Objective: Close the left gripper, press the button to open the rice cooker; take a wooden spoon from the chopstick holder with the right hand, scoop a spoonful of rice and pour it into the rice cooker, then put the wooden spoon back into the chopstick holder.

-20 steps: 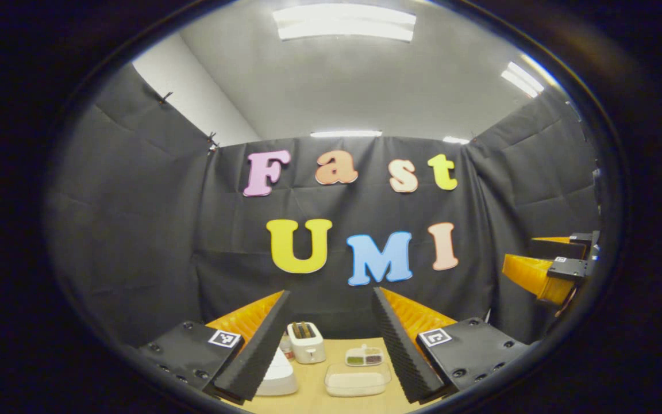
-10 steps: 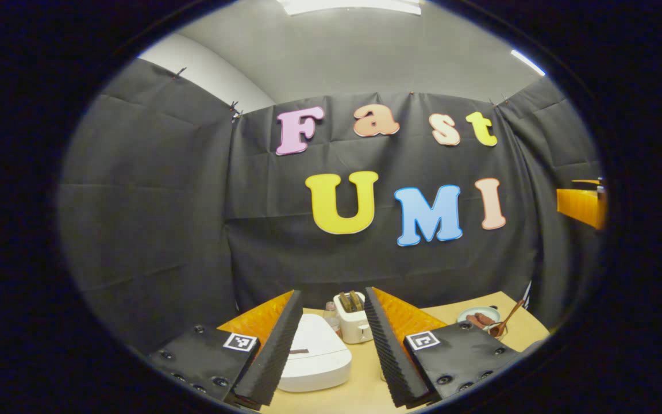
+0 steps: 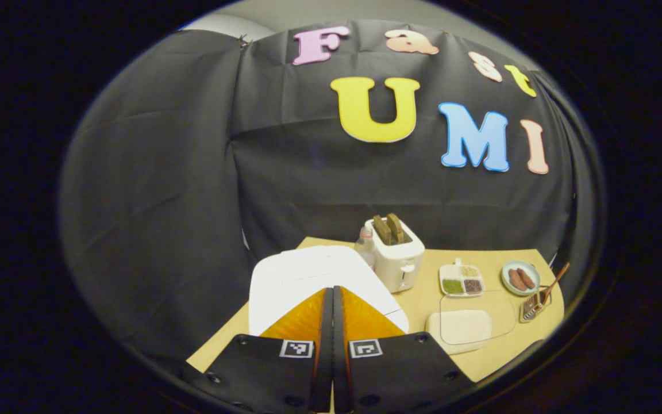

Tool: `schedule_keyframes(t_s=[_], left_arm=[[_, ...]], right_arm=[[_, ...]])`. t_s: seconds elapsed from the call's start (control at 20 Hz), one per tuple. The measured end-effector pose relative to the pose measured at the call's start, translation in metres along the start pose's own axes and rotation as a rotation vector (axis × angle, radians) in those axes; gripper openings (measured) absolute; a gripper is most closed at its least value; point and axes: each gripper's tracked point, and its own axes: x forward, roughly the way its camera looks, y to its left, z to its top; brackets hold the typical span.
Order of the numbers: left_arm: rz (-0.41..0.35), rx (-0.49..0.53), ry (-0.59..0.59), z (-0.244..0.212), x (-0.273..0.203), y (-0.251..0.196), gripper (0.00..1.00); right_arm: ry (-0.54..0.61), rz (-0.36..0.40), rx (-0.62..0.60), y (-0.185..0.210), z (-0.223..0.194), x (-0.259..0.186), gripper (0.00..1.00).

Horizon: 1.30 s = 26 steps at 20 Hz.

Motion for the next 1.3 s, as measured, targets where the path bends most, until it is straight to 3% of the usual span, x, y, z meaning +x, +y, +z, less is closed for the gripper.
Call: schedule_keyframes(t_s=[0.1, 0.25, 0.4, 0.6, 0.7, 0.9, 1.3], left_arm=[[0.041, 0.012, 0.071, -0.020, 0.028, 0.005, 0.10], [0.038, -0.016, 0.212, -0.059, 0.056, -0.002, 0.09], [0.071, 0.027, 0.195, -0.066, 0.069, 0.007, 0.09], [0.053, -0.028, 0.276, -0.067, 0.066, 0.007, 0.09], [0.049, -0.126, 0.173, -0.035, 0.061, 0.010, 0.09], [0.093, -0.030, -0.100, 0.036, 0.023, 0.022, 0.09], [0.012, -0.073, -0.177, 0.052, -0.031, 0.013, 0.09]], right_arm=[[0.018, -0.006, -0.020, 0.000, -0.005, 0.001, 0.95], [0.037, -0.022, -0.043, -0.004, -0.010, -0.001, 0.95], [0.042, -0.018, -0.038, -0.001, -0.010, 0.001, 0.95], [0.033, -0.006, -0.025, 0.004, -0.008, -0.001, 0.95], [0.028, -0.012, -0.020, 0.001, -0.009, -0.003, 0.95], [0.041, -0.022, -0.001, -0.003, -0.016, -0.006, 0.95], [0.063, -0.078, 0.029, -0.036, -0.038, 0.007, 0.95]])
